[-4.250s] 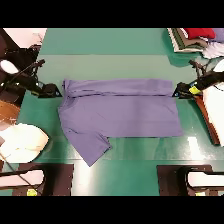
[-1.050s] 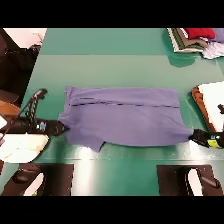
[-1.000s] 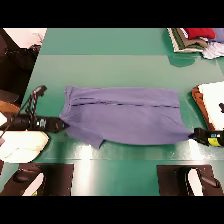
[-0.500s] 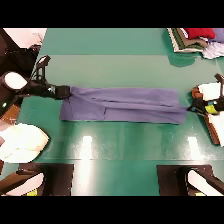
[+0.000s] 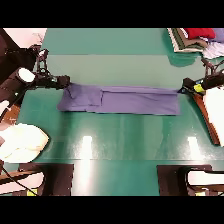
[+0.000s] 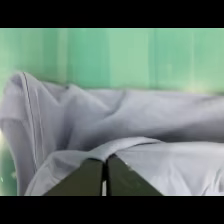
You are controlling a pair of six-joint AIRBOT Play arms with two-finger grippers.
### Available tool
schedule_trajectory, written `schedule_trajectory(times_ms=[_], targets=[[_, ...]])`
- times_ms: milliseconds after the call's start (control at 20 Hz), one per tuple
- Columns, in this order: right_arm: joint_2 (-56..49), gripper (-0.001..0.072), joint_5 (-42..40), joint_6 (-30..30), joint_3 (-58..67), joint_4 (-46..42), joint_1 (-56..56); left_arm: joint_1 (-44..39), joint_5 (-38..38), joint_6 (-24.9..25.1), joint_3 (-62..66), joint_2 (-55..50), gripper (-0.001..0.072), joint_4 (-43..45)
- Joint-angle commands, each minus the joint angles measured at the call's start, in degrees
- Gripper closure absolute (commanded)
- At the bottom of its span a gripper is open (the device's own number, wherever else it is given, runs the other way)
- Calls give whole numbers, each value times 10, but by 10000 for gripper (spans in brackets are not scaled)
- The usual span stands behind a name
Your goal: Fold the shirts.
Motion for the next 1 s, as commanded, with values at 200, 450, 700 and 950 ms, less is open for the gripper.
schedule_trajectory(times_ms=[200,450,700,950], targets=[[-75,189,-4,-13,99,90,-11,2,3,0,16,-5,177,-19],[-73,190,122,-77,62,84,-65,2,-127,6,42,-5,526,-20],[-84,35,110,-112,-32,108,-124,2,-136,20,42,-6,685,-20],[-125,37,110,-161,-57,176,-104,2,-133,20,42,-7,685,-20]])
